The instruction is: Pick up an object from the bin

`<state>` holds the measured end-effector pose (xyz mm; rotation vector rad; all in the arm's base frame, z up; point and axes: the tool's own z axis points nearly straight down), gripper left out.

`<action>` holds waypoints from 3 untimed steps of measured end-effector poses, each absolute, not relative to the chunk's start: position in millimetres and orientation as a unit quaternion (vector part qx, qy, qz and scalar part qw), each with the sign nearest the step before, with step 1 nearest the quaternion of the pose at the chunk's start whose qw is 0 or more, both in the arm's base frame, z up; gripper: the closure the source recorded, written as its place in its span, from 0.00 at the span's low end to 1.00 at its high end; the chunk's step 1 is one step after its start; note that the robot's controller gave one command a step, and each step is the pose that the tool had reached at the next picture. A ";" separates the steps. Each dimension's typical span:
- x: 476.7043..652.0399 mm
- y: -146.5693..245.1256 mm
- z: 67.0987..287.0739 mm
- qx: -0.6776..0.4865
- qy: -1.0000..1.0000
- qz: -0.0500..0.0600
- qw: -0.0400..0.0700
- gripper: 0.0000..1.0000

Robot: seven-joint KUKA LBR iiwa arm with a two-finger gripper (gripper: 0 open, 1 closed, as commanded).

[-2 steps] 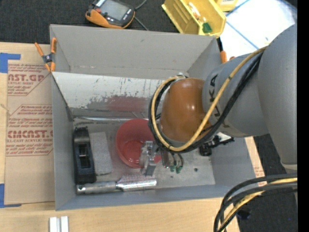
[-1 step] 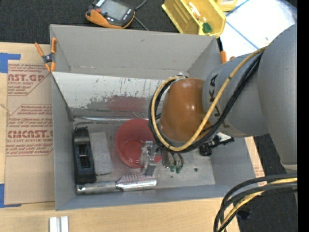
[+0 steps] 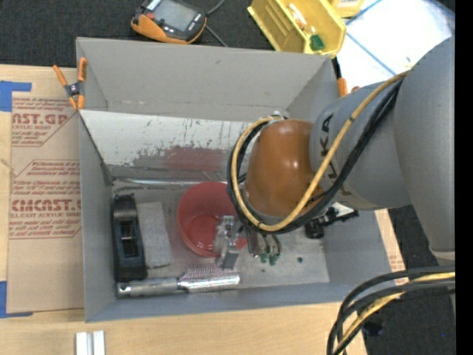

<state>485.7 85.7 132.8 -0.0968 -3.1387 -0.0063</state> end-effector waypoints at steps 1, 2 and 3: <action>485.7 85.7 132.8 -0.031 -1.000 -0.002 0.001 1.00; 483.0 84.5 147.0 -0.030 -1.000 -0.001 0.007 1.00; 528.0 88.5 225.1 0.036 -0.999 -0.002 0.002 1.00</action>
Offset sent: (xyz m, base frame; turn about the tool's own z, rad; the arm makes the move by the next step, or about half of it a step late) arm -0.0016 -0.0158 0.2092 -0.0206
